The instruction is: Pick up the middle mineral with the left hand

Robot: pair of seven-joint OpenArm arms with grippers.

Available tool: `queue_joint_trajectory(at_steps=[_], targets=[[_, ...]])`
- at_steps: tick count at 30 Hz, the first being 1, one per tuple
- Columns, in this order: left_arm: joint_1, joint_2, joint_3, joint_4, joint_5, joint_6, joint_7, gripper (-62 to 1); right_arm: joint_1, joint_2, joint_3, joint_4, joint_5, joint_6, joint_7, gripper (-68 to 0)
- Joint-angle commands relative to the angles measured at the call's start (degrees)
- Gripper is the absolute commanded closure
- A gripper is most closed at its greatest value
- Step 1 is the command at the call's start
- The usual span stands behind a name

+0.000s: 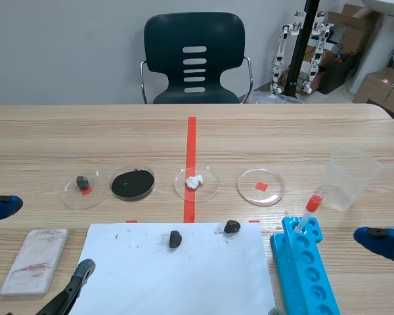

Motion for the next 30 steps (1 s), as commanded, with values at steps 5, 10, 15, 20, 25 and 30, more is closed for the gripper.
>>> queue_joint_trajectory(at_steps=[5, 10, 15, 20, 25, 30], targets=[[-0.17, -0.02, 0.37, 1.14, -0.37, 0.26, -0.7, -62.3, 0.04, 0.0, 0.22, 0.79, 0.39, -0.22, 0.85, -67.9], [-0.17, -0.02, 0.37, 1.14, -0.37, 0.26, -0.57, -62.3, 0.04, 0.0, 0.22, 0.79, 0.39, -0.22, 0.85, -67.9], [-0.17, -0.04, 0.37, 1.14, -0.37, 0.26, -0.57, -62.3, 0.04, 0.0, 0.22, 0.79, 0.39, -0.22, 0.85, -67.9], [-0.17, -0.04, 0.37, 1.14, -0.37, 0.28, -0.59, -62.3, 0.04, 0.0, 0.22, 0.79, 0.39, -0.22, 0.85, -67.9], [-0.17, -0.02, 0.48, 1.14, -0.37, 0.28, -0.57, -62.3, 0.04, 0.0, 0.22, 0.79, 0.39, -0.22, 0.85, -67.9], [-0.48, -0.44, 1.33, 1.14, -0.55, 0.26, 2.54, -62.3, 0.04, 0.0, 0.22, 0.79, 0.39, -0.22, 0.85, -67.9]])
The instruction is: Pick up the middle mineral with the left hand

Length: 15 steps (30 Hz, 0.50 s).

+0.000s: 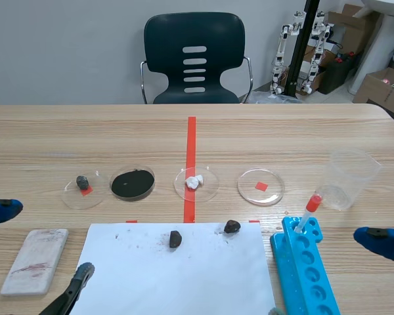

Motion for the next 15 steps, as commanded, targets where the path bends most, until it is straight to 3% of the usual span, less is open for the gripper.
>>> queue_joint_trajectory(at_steps=[1, 3, 8, 13, 15], targets=[[-0.94, -0.63, 1.46, 1.14, -0.66, 0.2, 1.88, -62.3, 0.04, 0.0, 0.22, 0.79, 0.39, -0.22, 0.85, -67.9], [-2.78, -1.25, 2.89, 1.14, -2.01, 0.24, 7.8, -62.3, 0.04, 0.0, 0.22, 0.79, 0.39, -0.22, 0.85, -67.9], [-9.64, -1.79, 8.0, 1.14, -9.29, 1.16, 24.9, -62.3, 0.04, 0.0, 0.22, 0.79, 0.39, -0.22, 0.85, -67.9], [-17.99, -3.41, 16.59, 1.14, -19.52, 8.9, 35.23, -62.3, 0.04, -0.02, 0.22, 0.79, 0.39, -0.22, 0.85, -67.9], [-22.25, -3.87, 20.98, 1.11, -22.8, 14.8, 39.19, -62.3, 0.04, 0.0, 0.22, 0.79, 0.39, -0.22, 0.85, -67.9]])
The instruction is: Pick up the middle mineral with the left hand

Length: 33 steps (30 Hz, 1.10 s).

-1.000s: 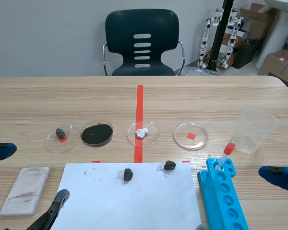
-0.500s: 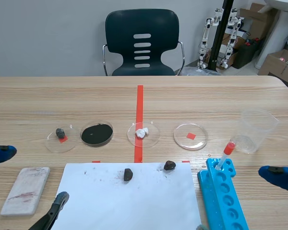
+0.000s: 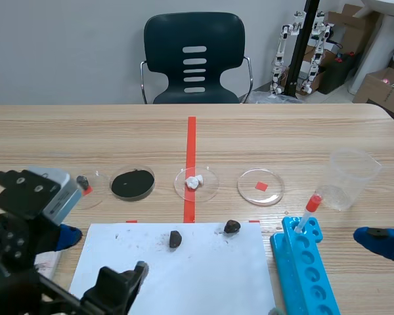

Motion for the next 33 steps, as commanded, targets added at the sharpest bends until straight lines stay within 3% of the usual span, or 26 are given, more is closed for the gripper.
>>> queue_joint_trajectory(at_steps=[1, 5, 8, 11, 15, 17, 22, 33], targets=[[-3.56, -0.28, 3.02, 1.05, -2.23, 4.35, 1.92, -62.3, 0.04, 0.0, 0.22, 0.79, 0.39, -0.22, 0.87, -67.9], [-13.86, -0.24, 11.89, -0.33, -6.69, 17.35, 8.17, -62.3, 0.04, 0.0, 0.22, 0.79, 0.39, -0.22, 0.87, -67.9], [-20.85, -0.15, 17.75, -2.16, -9.14, 24.85, 9.51, -62.3, 0.04, 0.0, 0.22, 0.79, 0.39, -0.22, 0.87, -67.9], [-27.56, 1.6, 22.1, -5.27, -11.02, 30.73, 13.09, -62.3, 0.04, 0.0, 0.22, 0.79, 0.39, -0.22, 0.87, -67.9], [-35.19, 5.07, 25.94, -10.97, -11.13, 36.09, 21.09, -62.3, 0.04, 0.0, 0.22, 0.79, 0.39, -0.22, 0.87, -67.9], [-38.49, 6.54, 27.78, -14.16, -10.95, 37.77, 24.26, -62.3, 0.04, 0.0, 0.22, 0.79, 0.39, -0.22, 0.87, -67.9], [-45.18, 9.18, 32.04, -21.59, -10.93, 37.77, 28.06, -62.3, 0.04, 0.0, 0.22, 0.79, 0.39, -0.22, 0.9, -67.9], [-51.93, 15.52, 34.21, -33.66, -10.95, 37.77, 28.55, -62.3, 0.04, 0.0, 0.22, 0.79, 0.39, -0.22, 0.87, -67.9]])
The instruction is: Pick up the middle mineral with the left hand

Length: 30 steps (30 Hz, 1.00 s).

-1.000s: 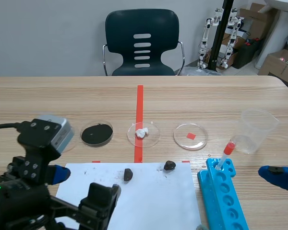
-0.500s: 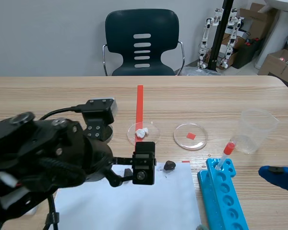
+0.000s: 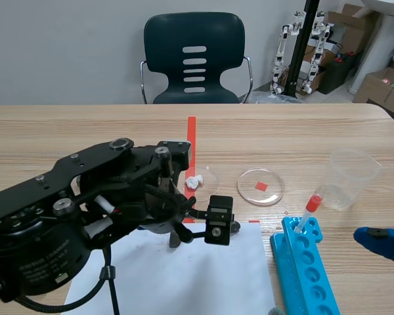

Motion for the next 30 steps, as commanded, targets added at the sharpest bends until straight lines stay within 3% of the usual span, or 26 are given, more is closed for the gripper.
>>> queue_joint_trajectory(at_steps=[1, 17, 30], targets=[[-0.63, 0.74, -0.35, -0.11, 0.02, 0.46, 0.28, -62.3, 0.04, 0.0, 0.22, 0.79, 0.39, -0.22, 0.87, -67.9], [-4.72, 4.76, -0.85, -11.21, 0.0, 0.46, 2.64, -62.3, 0.04, 0.0, 0.22, 0.79, 0.39, -0.22, 0.87, -67.9], [-4.87, 5.55, -3.17, -13.38, 0.02, 0.46, 2.45, -62.3, 0.04, 0.0, 0.22, 0.79, 0.39, -0.22, 0.87, -67.9]])
